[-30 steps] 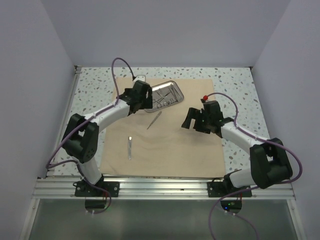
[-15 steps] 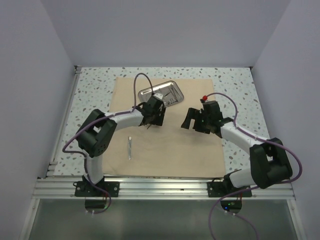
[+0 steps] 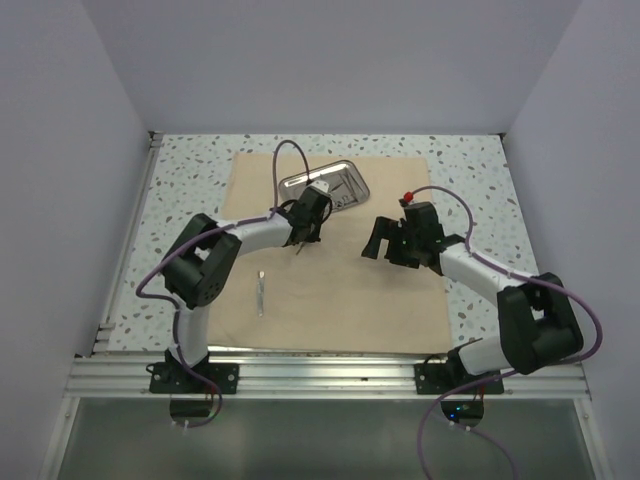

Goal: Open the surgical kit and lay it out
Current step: Pick up the medical item from the surgical kit, then place the medical item in the surgical kit.

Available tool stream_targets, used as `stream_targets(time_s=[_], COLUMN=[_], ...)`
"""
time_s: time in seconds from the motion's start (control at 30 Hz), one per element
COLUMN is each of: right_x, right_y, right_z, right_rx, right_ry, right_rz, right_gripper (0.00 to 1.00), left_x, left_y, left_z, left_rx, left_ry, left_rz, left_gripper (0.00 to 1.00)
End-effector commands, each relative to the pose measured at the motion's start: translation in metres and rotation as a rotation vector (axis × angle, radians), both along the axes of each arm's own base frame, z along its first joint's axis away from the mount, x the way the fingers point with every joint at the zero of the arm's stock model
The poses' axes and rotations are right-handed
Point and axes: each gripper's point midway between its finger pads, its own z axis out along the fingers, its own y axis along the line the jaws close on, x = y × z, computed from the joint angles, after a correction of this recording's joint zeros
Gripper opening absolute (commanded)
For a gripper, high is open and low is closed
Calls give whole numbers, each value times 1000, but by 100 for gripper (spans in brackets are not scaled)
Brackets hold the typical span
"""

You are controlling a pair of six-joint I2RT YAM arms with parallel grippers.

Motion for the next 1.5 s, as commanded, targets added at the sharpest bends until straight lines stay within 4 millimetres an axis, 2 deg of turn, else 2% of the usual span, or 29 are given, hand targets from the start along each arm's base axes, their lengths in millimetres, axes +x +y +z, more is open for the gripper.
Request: stream_targets(time_s=[0.0,0.07,0.2,0.37,0.6,0.7,0.9,0.93,0.97,1.03,1.1,1.2,1.23,1.3,1.33,1.4,1.43,1.47], right_x=[15,15,15,14,14,14,14,14,14,14,14,13,13,14,14,13,13,13], right_y=[8,7,8,8,10,11,11,12,12,11,11,11,11,12,12,13,12,12], right_z=[17,16,16,16,16,17,17,17,17,18,17,18,17,17,18,16,17,17], right_rx=[15,14,15,13,19,20,19,19,19,20,17,18,18,19,21,22,22,22], right_ry=[-60,-57,-56,-56,-53,-56,-56,-58,-56,-59,-59,-57,-57,-56,-59,-53,-56,-55], right_rz=[14,12,14,16,19,21,24,25,25,24,23,23,24,25,26,29,26,28], right_gripper=[98,99,98,98,98,98,99,98,98,98,98,99,98,98,98,98,98,98], left_x=[-25,-27,-22,-13,3,7,7,7,7,5,-1,-18,-29,-46,-60,-78,-95,-102], left_y=[10,10,11,8,13,16,22,22,23,23,25,35,42,53,65,80,94,98], left_z=[-40,-41,-33,-4,58,78,103,105,106,107,104,94,83,82,71,73,60,68], left_rx=[62,65,71,66,33,17,-23,-30,-34,-40,-37,-33,-18,-18,16,17,54,26], left_ry=[139,144,121,57,-88,-132,-205,-213,-219,-217,-191,-141,-113,-91,-68,-58,-27,-42], left_rz=[-18,-19,-4,19,92,113,144,143,142,139,146,167,176,203,217,254,267,276], left_gripper=[9,1,0,0,0,0,0,0,4,4,0,0,0,0,0,0,0,0])
